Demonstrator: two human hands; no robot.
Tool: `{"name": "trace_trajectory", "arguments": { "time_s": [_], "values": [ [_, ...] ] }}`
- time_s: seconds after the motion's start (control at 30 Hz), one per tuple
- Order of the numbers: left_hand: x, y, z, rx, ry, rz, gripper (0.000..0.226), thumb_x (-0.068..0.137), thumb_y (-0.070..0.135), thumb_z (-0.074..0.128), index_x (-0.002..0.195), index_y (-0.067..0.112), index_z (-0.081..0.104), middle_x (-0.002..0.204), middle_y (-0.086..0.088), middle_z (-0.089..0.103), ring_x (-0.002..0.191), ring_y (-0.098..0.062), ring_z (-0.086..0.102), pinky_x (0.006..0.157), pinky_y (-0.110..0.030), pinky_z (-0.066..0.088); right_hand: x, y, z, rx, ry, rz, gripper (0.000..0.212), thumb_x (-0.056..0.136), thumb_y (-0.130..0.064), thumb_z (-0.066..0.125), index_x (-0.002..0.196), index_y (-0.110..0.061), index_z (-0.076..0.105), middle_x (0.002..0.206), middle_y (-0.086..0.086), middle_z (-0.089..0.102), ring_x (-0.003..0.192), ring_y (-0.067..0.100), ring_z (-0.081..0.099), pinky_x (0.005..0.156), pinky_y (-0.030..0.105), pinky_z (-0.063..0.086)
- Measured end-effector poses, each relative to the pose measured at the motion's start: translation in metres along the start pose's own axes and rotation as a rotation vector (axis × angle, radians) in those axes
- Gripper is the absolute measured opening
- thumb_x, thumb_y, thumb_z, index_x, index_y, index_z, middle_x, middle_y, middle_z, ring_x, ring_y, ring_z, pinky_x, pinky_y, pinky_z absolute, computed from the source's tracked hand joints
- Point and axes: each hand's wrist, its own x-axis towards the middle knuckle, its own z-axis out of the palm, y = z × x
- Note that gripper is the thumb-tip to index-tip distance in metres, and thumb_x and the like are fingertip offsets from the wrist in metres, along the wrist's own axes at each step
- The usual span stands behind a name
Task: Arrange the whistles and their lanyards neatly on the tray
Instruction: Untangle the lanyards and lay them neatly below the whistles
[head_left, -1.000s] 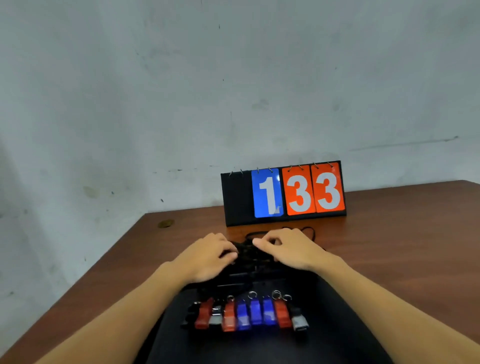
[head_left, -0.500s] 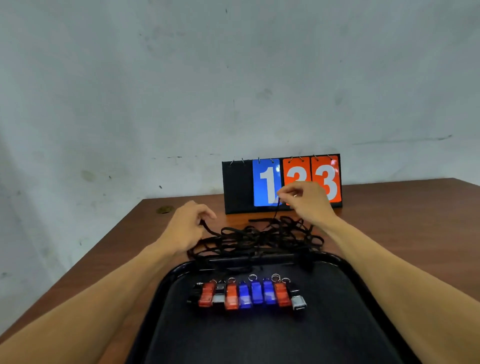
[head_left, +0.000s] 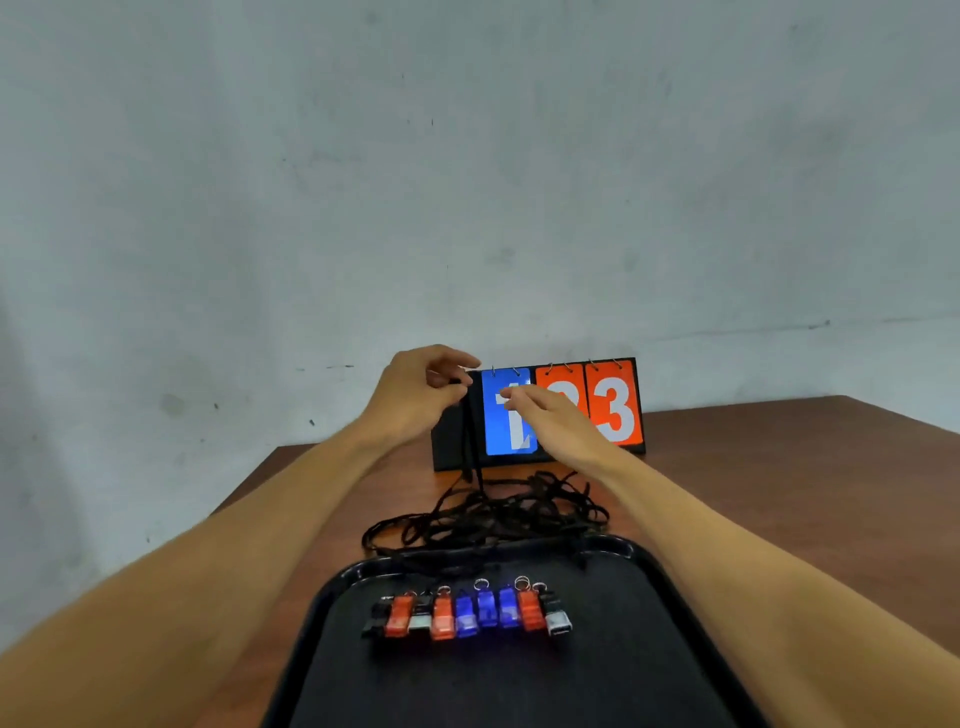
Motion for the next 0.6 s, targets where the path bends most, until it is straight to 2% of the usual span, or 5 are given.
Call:
{"name": "trace_trajectory", "arguments": {
  "time_s": [0.1, 0.2, 0.37, 0.47, 0.6],
  "values": [
    [0.000, 0.012, -0.006, -0.230, 0.060, -0.072, 0.032, 0.082, -0.007, 0.063, 0.099, 0.020, 0.071, 0.093, -0.004, 0.068, 0.089, -0.019, 0.066, 0.089, -0.030, 0.054, -0.003, -0.021, 0.006, 0.100, -0.121, 0.030, 0.054, 0.100, -0.052, 0.020, 0.140, -0.024, 0.042, 0.133, 0.000, 0.058, 0.130, 0.013, 0.043, 0.105, 0.033, 0.025],
    [-0.004, 0.017, -0.012, -0.494, 0.097, -0.150, 0.032, 0.083, -0.011, 0.060, 0.100, 0.014, 0.070, 0.096, -0.010, 0.064, 0.087, -0.021, 0.066, 0.089, -0.034, 0.055, -0.008, -0.033, 0.012, 0.099, -0.194, 0.020, 0.052, 0.098, -0.052, 0.029, 0.133, -0.020, 0.051, 0.127, 0.001, 0.061, 0.121, 0.014, 0.051, 0.099, 0.031, 0.031],
    [-0.013, 0.020, -0.029, -0.858, 0.210, -0.239, 0.029, 0.083, -0.015, 0.057, 0.100, 0.007, 0.067, 0.090, -0.010, 0.062, 0.083, -0.019, 0.065, 0.081, -0.026, 0.056, -0.016, -0.039, 0.019, -0.033, -0.254, -0.097, 0.029, 0.098, -0.032, 0.048, 0.094, -0.011, 0.069, 0.097, 0.000, 0.070, 0.091, 0.009, 0.062, 0.084, 0.023, 0.048],
    [-0.016, 0.013, -0.044, -0.973, 0.337, -0.267, 0.028, 0.083, -0.017, 0.057, 0.098, 0.005, 0.066, 0.089, -0.011, 0.061, 0.083, -0.020, 0.065, 0.080, -0.026, 0.056, -0.012, -0.050, 0.014, -0.141, -0.213, -0.108, 0.032, 0.097, -0.033, 0.049, 0.088, -0.010, 0.070, 0.097, 0.009, 0.070, 0.069, 0.008, 0.054, 0.065, 0.018, 0.046],
    [-0.022, -0.008, -0.055, -0.817, 0.361, -0.319, 0.028, 0.087, -0.012, 0.052, 0.106, 0.006, 0.065, 0.107, -0.019, 0.060, 0.090, -0.022, 0.064, 0.084, -0.028, 0.054, 0.002, -0.072, 0.011, -0.054, 0.031, -0.146, 0.029, 0.094, -0.032, 0.055, 0.080, -0.015, 0.072, 0.081, 0.002, 0.068, 0.062, 0.010, 0.053, 0.060, 0.021, 0.043]
  ]
}}
